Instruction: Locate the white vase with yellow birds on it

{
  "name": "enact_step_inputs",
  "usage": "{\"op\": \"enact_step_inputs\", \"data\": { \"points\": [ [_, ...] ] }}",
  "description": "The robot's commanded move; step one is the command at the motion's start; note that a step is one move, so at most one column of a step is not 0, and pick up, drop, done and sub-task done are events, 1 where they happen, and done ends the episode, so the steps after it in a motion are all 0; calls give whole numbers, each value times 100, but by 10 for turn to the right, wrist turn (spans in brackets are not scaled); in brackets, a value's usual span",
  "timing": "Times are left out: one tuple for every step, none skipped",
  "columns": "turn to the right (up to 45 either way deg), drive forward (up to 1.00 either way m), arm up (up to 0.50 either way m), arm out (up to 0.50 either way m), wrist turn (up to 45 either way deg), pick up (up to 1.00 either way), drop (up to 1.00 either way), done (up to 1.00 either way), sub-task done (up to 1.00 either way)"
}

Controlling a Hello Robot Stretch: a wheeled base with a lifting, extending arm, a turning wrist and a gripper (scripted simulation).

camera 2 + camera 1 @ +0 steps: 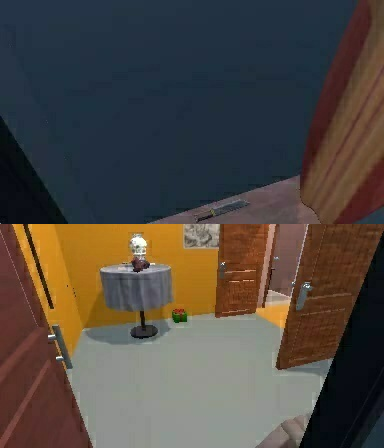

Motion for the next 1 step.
{"op": "enact_step_inputs", "data": {
  "points": [
    [-180,0,0,0,0,0,0,0,0]
  ]
}}
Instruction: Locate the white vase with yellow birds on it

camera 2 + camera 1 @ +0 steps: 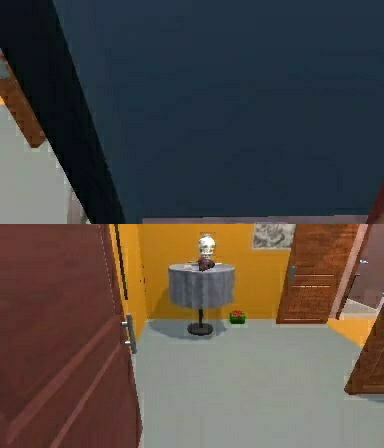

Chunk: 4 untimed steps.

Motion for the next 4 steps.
{"op": "enact_step_inputs", "data": {
  "points": [
    [0,100,0,0,0,0,0,0,0],
    [0,100,0,0,0,0,0,0,0],
    [-60,0,0,0,0,0,0,0,0],
    [-30,0,0,0,0,0,0,0,0]
  ]
}}
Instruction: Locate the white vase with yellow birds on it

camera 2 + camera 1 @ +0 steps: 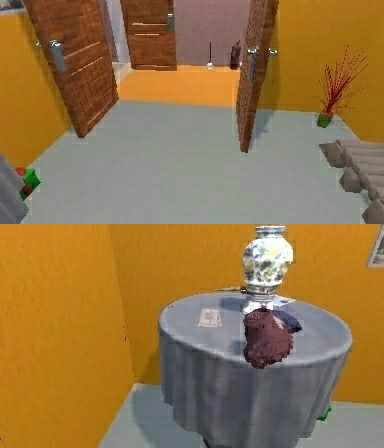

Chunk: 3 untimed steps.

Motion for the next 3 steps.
{"op": "enact_step_inputs", "data": {
  "points": [
    [0,25,0,0,0,0,0,0,0],
    [210,0,0,0,0,0,0,0,0],
    [0,0,0,0,0,0,0,100,0]
  ]
}}
